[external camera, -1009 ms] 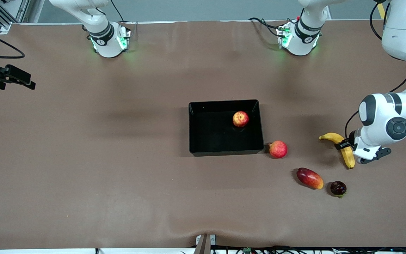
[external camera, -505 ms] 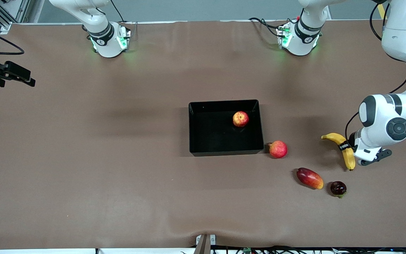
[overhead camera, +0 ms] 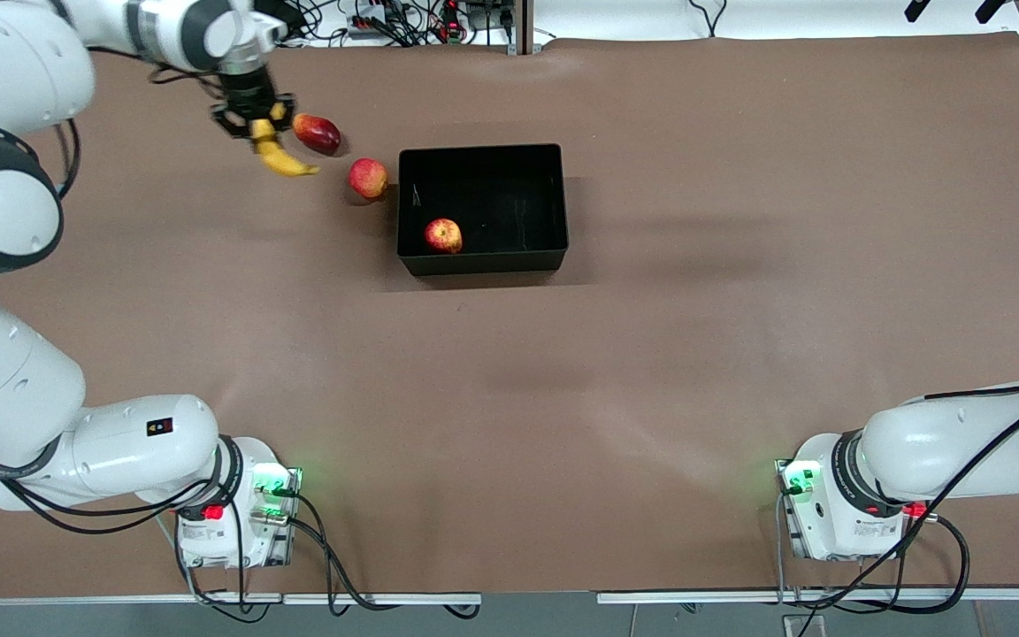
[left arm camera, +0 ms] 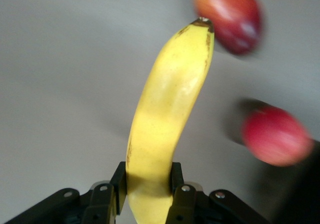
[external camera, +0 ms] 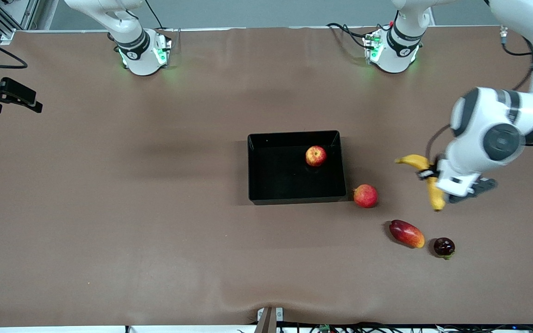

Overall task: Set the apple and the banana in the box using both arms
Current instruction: 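Lift the banana and carry it toward the box with the left gripper, then lower the banana into the box and open the left gripper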

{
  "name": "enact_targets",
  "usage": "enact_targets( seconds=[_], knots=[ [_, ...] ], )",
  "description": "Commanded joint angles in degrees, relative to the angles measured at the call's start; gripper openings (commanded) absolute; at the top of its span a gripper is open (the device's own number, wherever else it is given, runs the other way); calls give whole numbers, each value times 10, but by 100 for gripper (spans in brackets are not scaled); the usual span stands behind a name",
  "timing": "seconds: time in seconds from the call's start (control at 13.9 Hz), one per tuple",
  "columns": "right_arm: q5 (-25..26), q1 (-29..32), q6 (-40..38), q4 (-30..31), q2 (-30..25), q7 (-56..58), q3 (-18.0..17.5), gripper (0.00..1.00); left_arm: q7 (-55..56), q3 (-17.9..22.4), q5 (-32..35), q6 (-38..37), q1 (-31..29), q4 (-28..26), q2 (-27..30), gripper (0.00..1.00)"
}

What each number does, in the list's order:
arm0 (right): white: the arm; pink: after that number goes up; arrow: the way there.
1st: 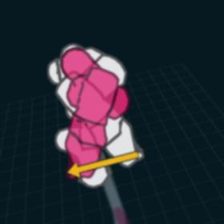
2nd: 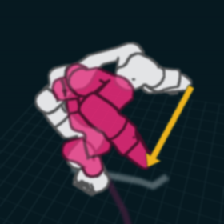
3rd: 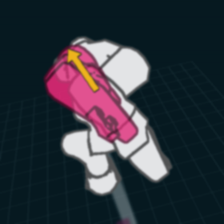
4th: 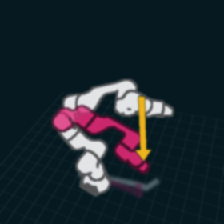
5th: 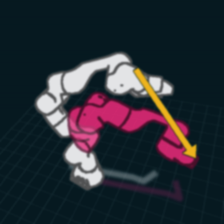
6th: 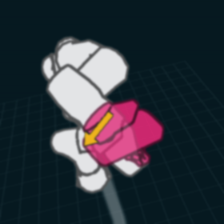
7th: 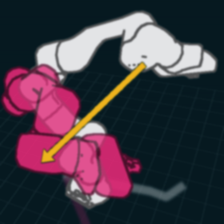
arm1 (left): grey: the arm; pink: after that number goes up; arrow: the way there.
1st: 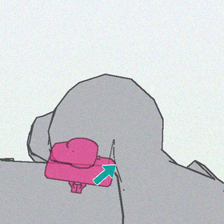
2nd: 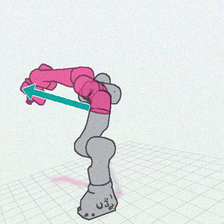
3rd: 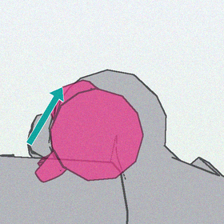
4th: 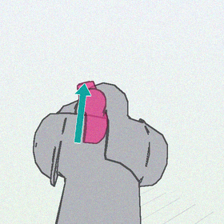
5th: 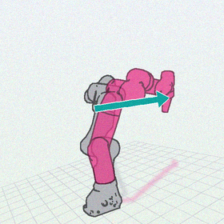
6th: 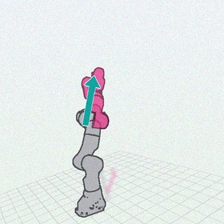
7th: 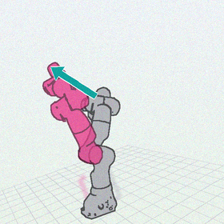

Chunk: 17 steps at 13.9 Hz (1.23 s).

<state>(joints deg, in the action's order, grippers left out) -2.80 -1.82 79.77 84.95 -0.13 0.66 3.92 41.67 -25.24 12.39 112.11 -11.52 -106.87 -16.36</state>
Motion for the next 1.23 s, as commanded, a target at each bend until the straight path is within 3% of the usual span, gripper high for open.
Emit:
enact_targets(
  seconds=[0.0, 0.36, 0.58, 1.15],
  knots=[
    [3, -5, 6, -10, 3, 2, 1, 100, 111, -69, -12, -10, 11, 32, -33, 0],
    [2, 3, 8, -10, 8, 4, 3, 100, 281, -79, -4, -4, 148, 133, -124, 0],
    [4, 0, 9, -10, 8, 4, 2, 100, 302, -76, -3, 9, 205, 177, -169, 0],
    [-1, 2, 7, -11, 7, 0, 3, 100, 322, -70, 58, 85, 285, 185, -242, 0]
  ],
)
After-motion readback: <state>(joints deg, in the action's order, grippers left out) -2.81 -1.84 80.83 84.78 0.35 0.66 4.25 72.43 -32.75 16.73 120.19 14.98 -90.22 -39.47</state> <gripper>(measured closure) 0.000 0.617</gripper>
